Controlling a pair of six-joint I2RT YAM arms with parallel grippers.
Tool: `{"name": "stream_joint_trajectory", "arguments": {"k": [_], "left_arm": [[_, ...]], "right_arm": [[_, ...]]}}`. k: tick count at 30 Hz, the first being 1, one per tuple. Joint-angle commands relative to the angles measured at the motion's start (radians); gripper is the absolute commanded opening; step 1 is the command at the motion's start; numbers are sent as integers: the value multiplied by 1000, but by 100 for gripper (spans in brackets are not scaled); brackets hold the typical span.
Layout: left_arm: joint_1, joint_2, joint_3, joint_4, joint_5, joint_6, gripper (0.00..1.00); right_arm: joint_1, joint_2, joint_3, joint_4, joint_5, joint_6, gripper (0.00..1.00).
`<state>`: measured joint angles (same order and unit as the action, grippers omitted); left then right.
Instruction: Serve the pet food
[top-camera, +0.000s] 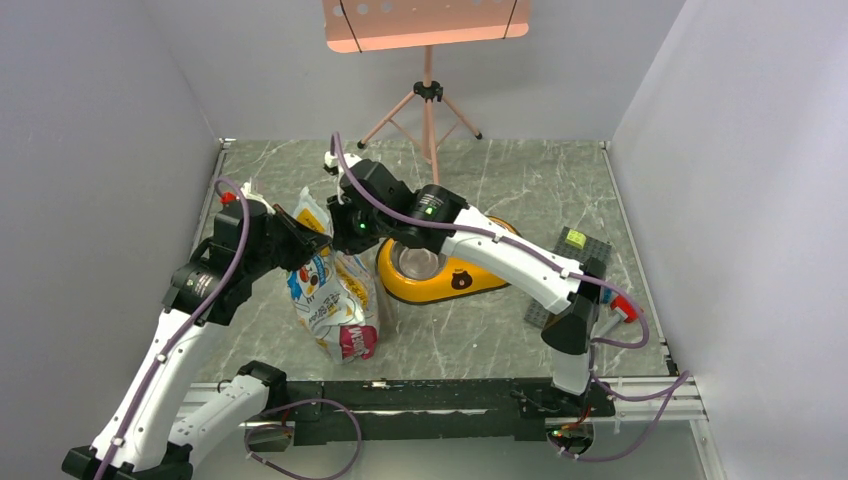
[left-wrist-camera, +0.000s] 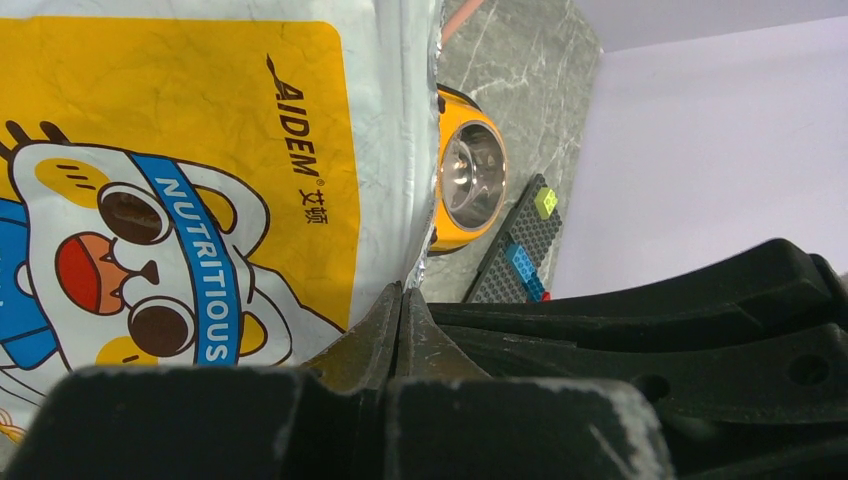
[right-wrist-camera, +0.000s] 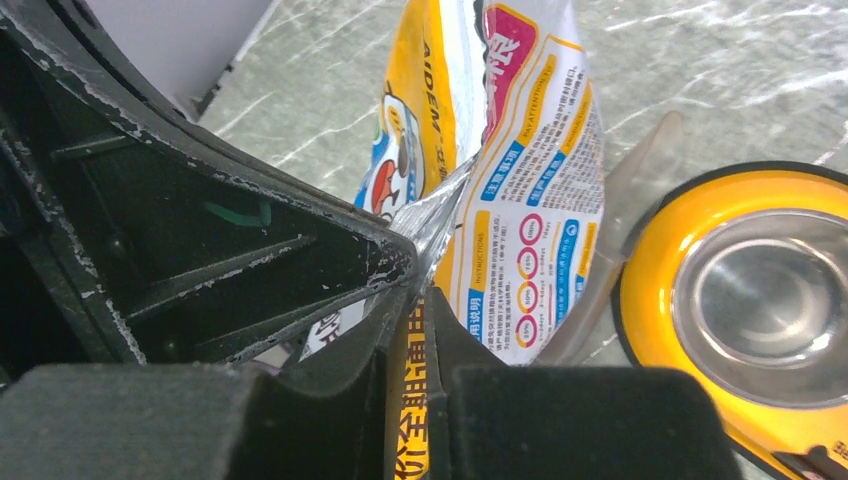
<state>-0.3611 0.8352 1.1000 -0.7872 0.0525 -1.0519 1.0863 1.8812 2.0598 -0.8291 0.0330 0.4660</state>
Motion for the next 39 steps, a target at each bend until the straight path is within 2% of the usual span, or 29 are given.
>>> {"name": "stream_joint_trajectory", "arguments": {"k": [1, 5, 16, 22, 26, 29, 33, 39], "left_arm": [[8, -14, 31, 28, 20, -29, 0], [12, -22, 13, 29, 30, -39, 0], [19, -13, 31, 35, 58, -18, 0], [19, -2, 51, 25, 60, -10, 0], [21, -10, 48, 37, 51, -21, 0], [21, -13, 49, 15, 42, -23, 0], [21, -23, 46, -45, 15, -21, 0], [21, -28, 28, -99, 0, -21, 0]], "right_arm": [[-46, -44, -91, 109, -154, 17, 16], [-68, -58, -112, 171, -270, 30, 20], [-73, 7, -30, 84, -330, 17, 21], [-46, 103, 104, -145, -237, -24, 20], [-7, 153, 193, -293, -69, -19, 16], [-6, 134, 159, -295, 18, 0, 7], [-3, 155, 176, -300, 50, -4, 0], [24, 183, 183, -311, 123, -37, 0]]}}
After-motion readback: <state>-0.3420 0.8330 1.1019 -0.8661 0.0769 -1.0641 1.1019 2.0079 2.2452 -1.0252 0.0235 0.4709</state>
